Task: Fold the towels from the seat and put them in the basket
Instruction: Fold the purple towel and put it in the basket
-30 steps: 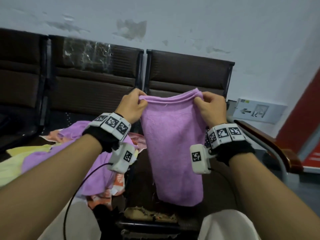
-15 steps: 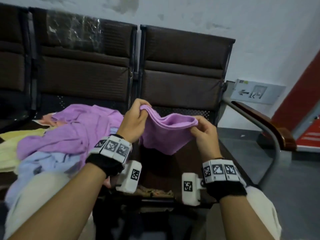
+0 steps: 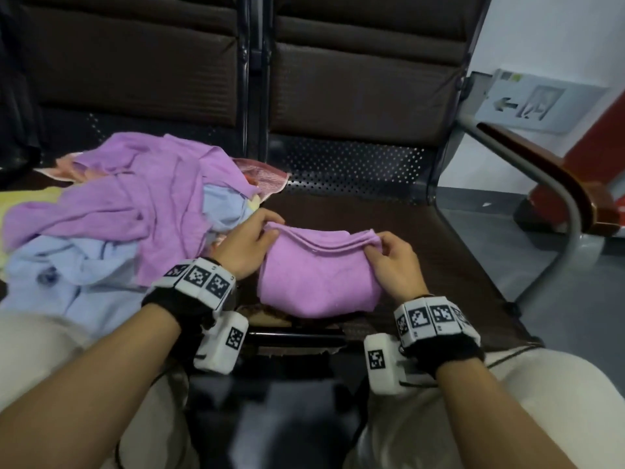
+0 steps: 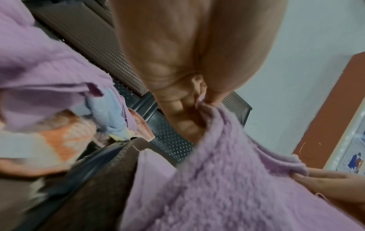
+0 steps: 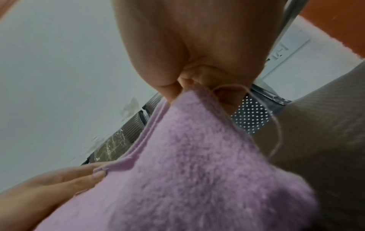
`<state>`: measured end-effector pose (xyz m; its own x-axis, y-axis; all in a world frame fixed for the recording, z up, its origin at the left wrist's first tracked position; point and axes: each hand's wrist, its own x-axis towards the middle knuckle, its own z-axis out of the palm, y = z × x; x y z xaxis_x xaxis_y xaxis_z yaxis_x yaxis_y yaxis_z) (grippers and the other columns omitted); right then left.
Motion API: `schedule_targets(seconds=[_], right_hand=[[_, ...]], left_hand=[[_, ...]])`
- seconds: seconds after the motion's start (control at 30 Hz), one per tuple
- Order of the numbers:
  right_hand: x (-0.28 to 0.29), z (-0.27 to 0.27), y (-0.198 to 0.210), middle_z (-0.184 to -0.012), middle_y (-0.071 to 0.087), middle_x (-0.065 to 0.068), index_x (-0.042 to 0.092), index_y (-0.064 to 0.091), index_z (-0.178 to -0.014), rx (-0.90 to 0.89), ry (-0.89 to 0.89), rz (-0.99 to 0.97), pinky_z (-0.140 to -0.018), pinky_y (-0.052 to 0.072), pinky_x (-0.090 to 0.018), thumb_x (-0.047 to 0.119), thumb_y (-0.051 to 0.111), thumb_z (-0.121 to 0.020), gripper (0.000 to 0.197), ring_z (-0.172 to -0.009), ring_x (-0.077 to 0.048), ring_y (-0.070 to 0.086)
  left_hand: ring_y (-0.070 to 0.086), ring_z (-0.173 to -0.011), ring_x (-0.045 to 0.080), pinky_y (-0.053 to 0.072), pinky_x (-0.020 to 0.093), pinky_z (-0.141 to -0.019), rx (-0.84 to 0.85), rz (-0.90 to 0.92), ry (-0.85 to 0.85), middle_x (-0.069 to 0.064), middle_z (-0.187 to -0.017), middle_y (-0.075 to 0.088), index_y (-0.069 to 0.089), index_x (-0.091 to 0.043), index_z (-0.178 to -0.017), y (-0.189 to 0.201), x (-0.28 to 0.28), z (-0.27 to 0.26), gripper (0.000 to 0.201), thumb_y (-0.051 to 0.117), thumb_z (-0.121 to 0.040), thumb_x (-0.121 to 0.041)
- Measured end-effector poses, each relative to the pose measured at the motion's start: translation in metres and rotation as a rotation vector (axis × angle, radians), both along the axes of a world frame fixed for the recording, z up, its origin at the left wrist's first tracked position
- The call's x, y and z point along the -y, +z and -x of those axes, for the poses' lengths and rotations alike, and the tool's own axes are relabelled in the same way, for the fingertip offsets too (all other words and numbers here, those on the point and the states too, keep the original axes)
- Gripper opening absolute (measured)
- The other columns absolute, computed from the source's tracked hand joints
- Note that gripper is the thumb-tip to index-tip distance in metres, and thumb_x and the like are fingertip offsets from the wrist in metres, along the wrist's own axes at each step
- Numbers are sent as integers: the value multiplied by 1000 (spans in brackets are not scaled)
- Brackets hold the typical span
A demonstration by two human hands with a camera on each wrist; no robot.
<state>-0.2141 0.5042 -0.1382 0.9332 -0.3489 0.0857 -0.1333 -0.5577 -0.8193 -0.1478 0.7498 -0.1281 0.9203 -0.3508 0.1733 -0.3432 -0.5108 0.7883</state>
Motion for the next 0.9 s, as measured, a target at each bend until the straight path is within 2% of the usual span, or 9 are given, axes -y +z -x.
schedule_targets(seconds=[0.1,0.2,0.33,0.4,0.5,0.63,0.73,0.83,0.9], right_hand=[[6,-37,4,-80,65,3,19,62,-82,-17,-4,35,-73,39,-25,21,57,-88,8,-84,-18,59],[11,-69,0,-87,65,-1,24,62,-90,-131,8,99,-72,36,-21,20,58,-88,6,-88,-19,59],[14,-78,-16,-107,62,-7,13,55,-119,-323,66,296,-84,40,-24,15,64,-82,38,-101,-23,57],[11,-70,-16,-102,55,-4,15,56,-109,-275,175,383,-81,39,-23,17,70,-79,33,-91,-19,55],[10,-53,-7,-86,57,5,19,63,-89,-308,472,450,-76,43,-26,33,77,-74,25,-80,-13,54],[7,-28,-9,-113,47,2,24,52,-120,-552,723,633,-95,40,-32,42,81,-65,65,-109,-14,40],[0,-20,-13,-123,51,-4,23,51,-125,-394,638,812,-98,41,-33,23,62,-82,44,-120,-23,46],[-7,-16,-4,-122,59,-6,21,55,-120,-312,567,831,-91,42,-33,19,48,-88,32,-115,-27,54],[-6,-12,2,-115,62,-10,18,57,-106,-319,552,761,-86,45,-35,19,48,-88,21,-107,-30,56]], left_hand=[[55,-112,26,40,39,-102,-14,17,42,8,-129,53,54,-7,-115,-3,10,-42,21,47,-95,-10],[55,-112,25,39,30,-96,-42,-32,99,8,-129,53,54,-8,-117,-17,19,-77,23,51,-94,-13],[55,-115,28,41,34,-100,-276,-220,132,15,-126,57,44,-11,-135,-48,26,-92,48,58,-89,-15],[53,-120,28,39,37,-105,-315,-274,120,14,-131,55,36,-11,-141,-57,24,-88,64,64,-83,-13],[52,-120,31,39,38,-105,-253,-236,133,16,-137,47,36,-8,-142,-58,18,-79,73,69,-77,-6],[52,-112,28,38,33,-102,-3,-198,79,17,-121,48,60,-8,-119,-44,17,-46,44,70,-76,-5],[58,-96,22,42,32,-95,20,-230,-112,10,-103,60,68,-11,-104,-35,24,-15,22,68,-83,-19],[52,-110,19,35,29,-102,-28,-465,-279,7,-114,60,63,-13,-120,-31,21,0,49,67,-82,-43],[46,-116,19,31,26,-104,-5,-614,-338,6,-118,55,58,-15,-125,-27,14,2,56,68,-79,-45]])
